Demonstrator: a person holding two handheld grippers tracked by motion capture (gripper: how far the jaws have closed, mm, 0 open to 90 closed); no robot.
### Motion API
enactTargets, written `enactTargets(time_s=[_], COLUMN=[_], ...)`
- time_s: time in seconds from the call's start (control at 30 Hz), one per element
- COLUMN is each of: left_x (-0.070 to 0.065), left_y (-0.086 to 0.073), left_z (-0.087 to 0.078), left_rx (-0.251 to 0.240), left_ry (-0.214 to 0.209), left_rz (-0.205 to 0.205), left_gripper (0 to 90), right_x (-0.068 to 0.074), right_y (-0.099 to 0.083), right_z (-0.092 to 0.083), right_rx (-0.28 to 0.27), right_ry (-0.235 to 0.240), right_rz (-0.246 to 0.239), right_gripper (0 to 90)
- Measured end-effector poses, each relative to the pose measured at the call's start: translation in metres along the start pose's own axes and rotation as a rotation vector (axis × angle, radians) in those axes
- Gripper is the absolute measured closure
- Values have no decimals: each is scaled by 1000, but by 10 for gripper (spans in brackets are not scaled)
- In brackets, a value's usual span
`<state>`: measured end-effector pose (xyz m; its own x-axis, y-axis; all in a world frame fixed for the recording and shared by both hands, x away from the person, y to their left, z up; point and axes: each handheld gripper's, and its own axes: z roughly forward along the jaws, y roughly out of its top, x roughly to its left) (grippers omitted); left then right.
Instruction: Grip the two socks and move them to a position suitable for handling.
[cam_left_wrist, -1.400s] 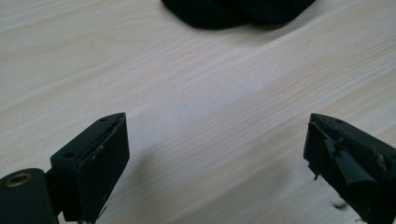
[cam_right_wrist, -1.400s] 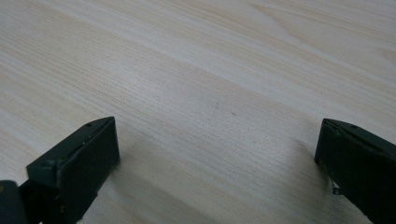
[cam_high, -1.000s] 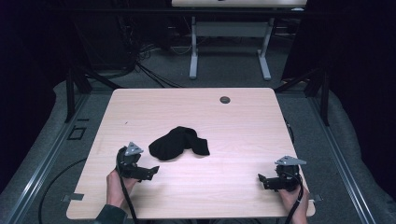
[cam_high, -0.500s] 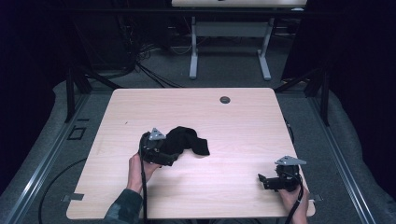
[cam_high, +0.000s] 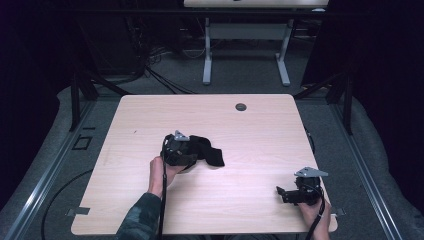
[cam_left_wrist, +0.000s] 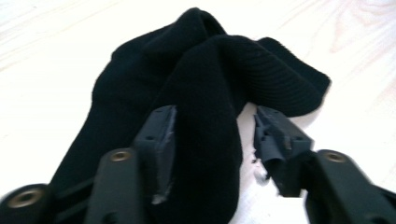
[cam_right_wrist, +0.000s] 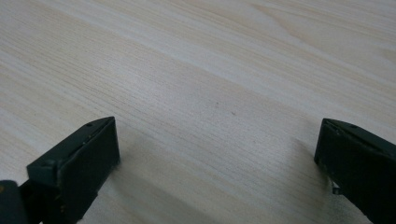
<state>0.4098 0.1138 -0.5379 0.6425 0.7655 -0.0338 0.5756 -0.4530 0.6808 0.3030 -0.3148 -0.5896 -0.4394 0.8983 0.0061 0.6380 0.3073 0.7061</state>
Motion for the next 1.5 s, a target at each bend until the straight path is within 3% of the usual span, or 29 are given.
enactTargets(time_s=[0.07,0.4,0.97,1.23,1.5], left_x=[-1,-3,-17,-33,-55], left_y=[-2,-6,-4,-1,-7], left_z=[1,5,-28,-52,-71], left_rx=[1,16,-49,-77,-72], left_ry=[27,21,2,-18,-69], left_rz=[3,5,55,94,137], left_gripper=[604,859,860,860,861], right_x=[0,0,0,0,0], right_y=[0,0,0,0,0], right_z=[0,0,0,0,0], right_rx=[-2,-2,0,0,-1], right_ry=[1,0,-1,-1,1], right_rz=[1,2,1,1,1], right_gripper=[0,0,0,0,0])
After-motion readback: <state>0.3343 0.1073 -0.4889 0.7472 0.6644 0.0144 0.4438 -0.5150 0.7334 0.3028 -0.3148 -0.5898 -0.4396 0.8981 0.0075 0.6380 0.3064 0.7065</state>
